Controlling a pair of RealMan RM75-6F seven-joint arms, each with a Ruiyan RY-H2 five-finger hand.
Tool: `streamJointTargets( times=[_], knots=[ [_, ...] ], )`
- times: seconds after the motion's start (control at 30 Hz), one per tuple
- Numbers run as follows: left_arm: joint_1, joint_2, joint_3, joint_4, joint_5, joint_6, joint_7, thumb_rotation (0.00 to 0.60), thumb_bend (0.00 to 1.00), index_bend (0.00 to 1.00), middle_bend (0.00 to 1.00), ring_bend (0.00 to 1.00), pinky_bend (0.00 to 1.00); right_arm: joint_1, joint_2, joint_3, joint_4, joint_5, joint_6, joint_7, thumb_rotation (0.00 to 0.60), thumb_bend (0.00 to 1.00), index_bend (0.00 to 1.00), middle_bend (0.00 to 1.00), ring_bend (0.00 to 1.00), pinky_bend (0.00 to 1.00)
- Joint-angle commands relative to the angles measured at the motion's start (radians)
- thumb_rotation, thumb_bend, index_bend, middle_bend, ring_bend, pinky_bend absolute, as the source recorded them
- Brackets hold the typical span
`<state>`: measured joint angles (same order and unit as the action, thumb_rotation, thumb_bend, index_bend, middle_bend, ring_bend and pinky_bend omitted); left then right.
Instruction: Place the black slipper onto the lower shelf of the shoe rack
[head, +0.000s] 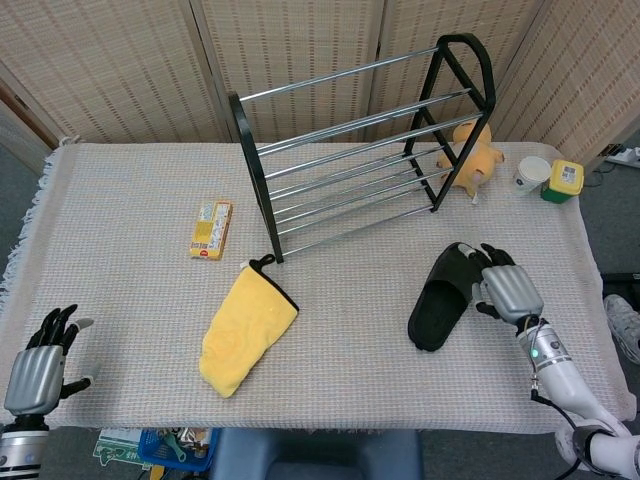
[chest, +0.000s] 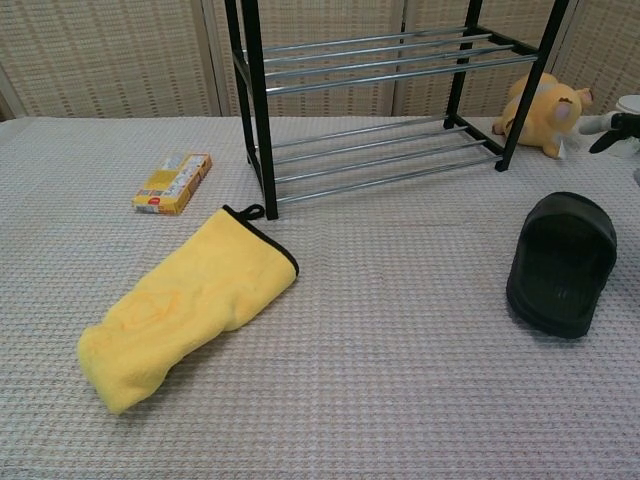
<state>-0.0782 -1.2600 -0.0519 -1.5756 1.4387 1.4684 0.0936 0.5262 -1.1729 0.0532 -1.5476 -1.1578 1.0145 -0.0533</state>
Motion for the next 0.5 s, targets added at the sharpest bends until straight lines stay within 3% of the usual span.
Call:
streamJointTargets(
  times=[0.03,0.23,0.5],
  knots=[
    [-0.001,0.000,0.000,0.000,0.001,-0.001,0.000,0.600,0.29,0.27,0.10,0.04,0.24,-0.022,0.016,0.021,0.051,0.046,-0.042,0.064,0.600,0.73,0.00,0.10,0.06,0.12],
    [-0.005,-0.003,0.003,-0.005,0.007,-0.003,0.006,0.600,0.29,0.27,0.10,0.04,0.24,-0.023,-0.007,0.027,0.163,0.110,-0.169,0.151,0.600,0.74,0.00,0.10,0.06,0.14],
    [-0.004,0.000,0.006,-0.016,0.013,0.001,0.016,0.600,0.29,0.27,0.10,0.04,0.24,0.020,-0.104,0.042,0.335,0.133,-0.340,0.217,0.600,0.77,0.00,0.10,0.06,0.15]
  ],
)
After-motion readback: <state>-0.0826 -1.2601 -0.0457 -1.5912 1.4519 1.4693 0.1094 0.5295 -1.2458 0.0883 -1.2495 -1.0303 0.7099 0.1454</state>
